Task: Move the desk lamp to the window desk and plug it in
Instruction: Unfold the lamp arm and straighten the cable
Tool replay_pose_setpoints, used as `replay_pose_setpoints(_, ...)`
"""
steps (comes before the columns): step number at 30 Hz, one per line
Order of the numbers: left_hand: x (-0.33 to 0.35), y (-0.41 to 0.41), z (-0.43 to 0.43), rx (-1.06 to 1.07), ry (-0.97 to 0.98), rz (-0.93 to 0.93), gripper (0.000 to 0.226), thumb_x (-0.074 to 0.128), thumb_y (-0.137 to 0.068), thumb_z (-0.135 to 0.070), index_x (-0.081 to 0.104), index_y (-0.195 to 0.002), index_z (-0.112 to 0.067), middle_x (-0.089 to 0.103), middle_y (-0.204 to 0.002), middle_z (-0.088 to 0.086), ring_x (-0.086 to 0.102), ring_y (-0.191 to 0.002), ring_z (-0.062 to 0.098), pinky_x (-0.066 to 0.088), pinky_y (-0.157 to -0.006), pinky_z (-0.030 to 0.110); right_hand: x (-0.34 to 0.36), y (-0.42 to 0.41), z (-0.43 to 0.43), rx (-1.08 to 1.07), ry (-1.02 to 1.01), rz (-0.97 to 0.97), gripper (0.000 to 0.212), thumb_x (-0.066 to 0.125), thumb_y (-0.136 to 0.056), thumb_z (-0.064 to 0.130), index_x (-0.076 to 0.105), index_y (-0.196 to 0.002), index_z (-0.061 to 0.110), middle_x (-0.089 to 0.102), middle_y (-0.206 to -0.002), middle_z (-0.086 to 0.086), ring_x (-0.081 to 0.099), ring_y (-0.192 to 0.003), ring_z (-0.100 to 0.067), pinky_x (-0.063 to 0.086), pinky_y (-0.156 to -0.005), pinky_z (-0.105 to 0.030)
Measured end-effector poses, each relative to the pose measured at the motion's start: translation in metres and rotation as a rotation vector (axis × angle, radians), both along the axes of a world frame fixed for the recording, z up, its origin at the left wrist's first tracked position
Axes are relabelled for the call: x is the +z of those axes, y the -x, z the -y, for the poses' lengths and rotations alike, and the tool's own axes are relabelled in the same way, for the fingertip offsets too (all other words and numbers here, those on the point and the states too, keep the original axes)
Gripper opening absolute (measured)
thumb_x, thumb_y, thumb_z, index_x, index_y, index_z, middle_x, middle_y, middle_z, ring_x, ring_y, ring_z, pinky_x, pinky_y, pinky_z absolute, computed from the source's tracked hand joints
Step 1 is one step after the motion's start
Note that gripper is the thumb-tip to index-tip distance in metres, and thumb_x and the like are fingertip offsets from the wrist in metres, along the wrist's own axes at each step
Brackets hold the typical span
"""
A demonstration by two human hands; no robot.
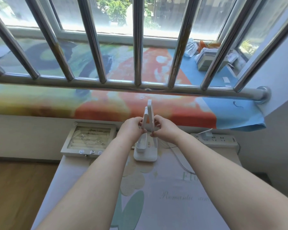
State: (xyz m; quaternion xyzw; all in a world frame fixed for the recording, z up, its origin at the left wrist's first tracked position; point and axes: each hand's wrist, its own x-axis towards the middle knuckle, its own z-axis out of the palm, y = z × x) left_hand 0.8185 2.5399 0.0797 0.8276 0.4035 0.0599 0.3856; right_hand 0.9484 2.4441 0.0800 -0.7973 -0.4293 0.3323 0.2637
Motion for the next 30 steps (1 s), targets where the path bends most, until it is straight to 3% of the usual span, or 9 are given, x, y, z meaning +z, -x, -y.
replay_pose_setpoints(4, 0.000, 0.002, -0.001, 0.013, -0.004, 0.000, 0.033, 0.068, -0.084, -0.018, 0.063, -0.115, -0.024, 0.066, -0.114, -0.004, 0.056, -0.093, 0.015, 0.040, -0.073, 0.027, 0.010, -0.007, 0.002, 0.045, 0.070, 0.116, 0.030, 0.068, -0.075, 0.019, 0.051, -0.100, 0.019, 0.065, -0.099, -0.004, 0.062, -0.094, -0.024, 0.052, -0.085, -0.042)
replay_pose_setpoints(7, -0.001, 0.001, 0.000, 0.020, -0.005, -0.001, 0.034, 0.068, -0.085, -0.019, 0.062, -0.117, -0.023, 0.065, -0.116, -0.004, 0.055, -0.094, 0.014, 0.039, -0.074, 0.027, 0.017, -0.014, 0.006, 0.064, 0.109, 0.175, 0.028, 0.066, -0.076, 0.020, 0.047, -0.096, 0.021, 0.061, -0.095, -0.003, 0.060, -0.086, -0.023, 0.050, -0.071, -0.037)
replay_pose_setpoints(11, -0.001, 0.000, 0.000, 0.030, 0.010, 0.002, 0.035, 0.068, -0.084, -0.018, 0.062, -0.118, -0.023, 0.065, -0.117, -0.003, 0.056, -0.098, 0.016, 0.040, -0.076, 0.027, 0.028, -0.020, 0.012, 0.105, 0.130, 0.272, 0.026, 0.063, -0.074, 0.020, 0.044, -0.091, 0.024, 0.055, -0.088, 0.002, 0.055, -0.079, -0.020, 0.038, -0.056, -0.029)
replay_pose_setpoints(14, -0.002, 0.001, -0.002, 0.037, 0.018, 0.004, 0.034, 0.069, -0.084, -0.017, 0.063, -0.117, -0.022, 0.066, -0.116, -0.002, 0.058, -0.099, 0.016, 0.040, -0.077, 0.027, 0.036, -0.022, 0.014, 0.138, 0.122, 0.385, 0.026, 0.060, -0.071, 0.022, 0.040, -0.088, 0.023, 0.048, -0.081, 0.005, 0.049, -0.074, -0.019, 0.031, -0.052, -0.029)
replay_pose_setpoints(21, -0.004, 0.002, -0.004, 0.056, 0.024, 0.006, 0.034, 0.071, -0.083, -0.017, 0.064, -0.115, -0.020, 0.065, -0.117, 0.000, 0.058, -0.104, 0.017, 0.039, -0.079, 0.026, 0.054, -0.024, 0.019, 0.167, 0.068, 0.492, 0.033, 0.062, -0.068, 0.027, 0.043, -0.095, 0.028, 0.048, -0.094, 0.005, 0.051, -0.088, -0.021, 0.044, -0.070, -0.032)
replay_pose_setpoints(25, -0.004, 0.000, -0.003, 0.056, 0.024, 0.000, 0.035, 0.071, -0.083, -0.017, 0.064, -0.117, -0.021, 0.065, -0.119, -0.001, 0.059, -0.107, 0.017, 0.040, -0.080, 0.026, 0.062, -0.028, 0.023, 0.149, 0.070, 0.540, 0.032, 0.061, -0.070, 0.025, 0.050, -0.100, 0.024, 0.050, -0.090, 0.004, 0.051, -0.083, -0.022, 0.040, -0.065, -0.029)
replay_pose_setpoints(30, -0.005, 0.000, -0.003, 0.053, 0.031, 0.000, 0.035, 0.071, -0.083, -0.017, 0.064, -0.117, -0.020, 0.066, -0.118, -0.001, 0.059, -0.107, 0.018, 0.041, -0.080, 0.026, 0.071, -0.032, 0.026, 0.153, 0.071, 0.582, 0.041, 0.061, -0.071, 0.027, 0.051, -0.111, 0.023, 0.046, -0.097, 0.004, 0.048, -0.084, -0.021, 0.037, -0.069, -0.029)
